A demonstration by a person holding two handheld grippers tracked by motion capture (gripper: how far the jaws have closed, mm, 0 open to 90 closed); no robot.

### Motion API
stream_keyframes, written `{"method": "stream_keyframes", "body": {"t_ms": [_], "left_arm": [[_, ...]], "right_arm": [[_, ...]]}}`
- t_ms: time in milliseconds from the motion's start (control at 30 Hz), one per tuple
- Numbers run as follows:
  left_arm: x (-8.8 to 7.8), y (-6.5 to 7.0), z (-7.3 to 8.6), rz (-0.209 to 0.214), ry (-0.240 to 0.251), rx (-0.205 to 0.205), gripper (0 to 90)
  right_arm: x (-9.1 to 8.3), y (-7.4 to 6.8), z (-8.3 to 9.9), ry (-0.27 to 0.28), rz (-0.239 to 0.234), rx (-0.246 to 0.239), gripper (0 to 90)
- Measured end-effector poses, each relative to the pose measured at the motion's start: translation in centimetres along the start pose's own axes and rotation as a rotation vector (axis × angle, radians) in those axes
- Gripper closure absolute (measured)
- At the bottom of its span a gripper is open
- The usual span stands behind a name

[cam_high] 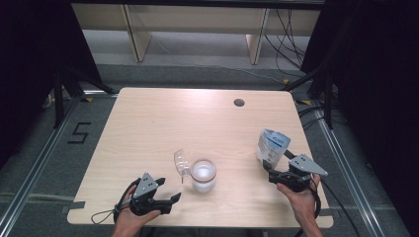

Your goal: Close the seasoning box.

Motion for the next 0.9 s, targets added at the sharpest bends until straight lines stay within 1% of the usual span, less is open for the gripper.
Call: {"method": "stream_keyframes", "body": {"t_ms": [133,167,200,233,267,300,367,433,467,500,533,567,600,633,767,800,867,900], "left_arm": [[0.0,0.0,0.0,0.000,0.003,-0.002,22.1],[0.0,0.0,0.0,-0.003,0.002,-0.003,22.1],[0.0,0.0,0.0,-0.003,0.001,-0.001,22.1],[0.0,0.0,0.0,0.003,0.004,0.001,22.1],[0.0,0.0,0.0,0.003,0.004,0.001,22.1],[0.0,0.0,0.0,0.002,0.004,0.001,22.1],[0.0,0.0,0.0,0.000,0.003,0.001,22.1],[0.0,0.0,-0.1,0.002,0.007,-0.002,22.1],[0.0,0.0,-0.1,0.002,0.007,0.000,22.0],[0.0,0.0,-0.1,0.002,0.007,-0.001,22.0],[0.0,0.0,-0.1,0.002,0.007,-0.001,22.0],[0.0,0.0,-0.1,0.002,0.007,-0.001,22.0],[0.0,0.0,-0.1,0.002,0.008,-0.002,22.0],[0.0,0.0,-0.1,0.002,0.008,-0.002,21.9],[0.0,0.0,-0.2,0.004,0.015,-0.008,21.8],[-0.1,-0.1,-0.1,0.007,0.007,-0.003,21.8],[-0.1,-0.1,-0.2,0.007,0.011,-0.011,21.6],[-0.1,-0.1,-0.2,0.004,0.017,-0.018,21.6]], "right_arm": [[-0.5,-0.2,0.0,0.006,-0.005,0.003,15.4],[-0.5,0.0,0.0,0.012,0.008,-0.008,15.4],[-0.7,-0.1,0.0,0.009,-0.001,-0.005,15.4],[-1.0,-0.2,0.2,-0.010,-0.005,0.006,15.4],[-1.0,-0.1,0.1,0.004,0.003,0.007,15.4],[-1.1,-0.4,0.2,0.001,-0.016,0.013,15.4],[-1.4,-0.4,0.3,0.000,-0.006,-0.005,15.4],[-1.5,-0.4,0.4,-0.007,-0.004,-0.006,15.4],[-1.6,-0.5,0.4,-0.004,-0.006,-0.012,15.4],[-1.8,-0.8,0.4,-0.009,-0.012,0.001,15.4],[-1.8,-0.8,0.4,-0.009,-0.012,0.001,15.4],[-1.8,-0.7,0.4,-0.001,-0.010,-0.010,15.4],[-2.1,-1.0,0.5,-0.008,-0.013,-0.002,15.4],[-2.2,-1.1,0.6,-0.020,-0.022,-0.007,15.4],[-2.6,-1.5,0.7,-0.017,-0.034,-0.011,15.4],[-2.7,-1.6,0.8,-0.024,-0.032,-0.021,15.4],[-2.9,-1.8,0.8,-0.013,-0.036,-0.021,15.4],[-3.2,-1.9,0.9,-0.029,-0.032,-0.020,15.4]]}}
Point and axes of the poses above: each handheld gripper's, and its own axes: x roughly forward along the jaws, z roughly out of its underside, y roughly to its right, the point moved 10 cm from there along x, roughly forward along the jaws, and after that the axes turned 13 degrees about z, right-handed, at the moved point
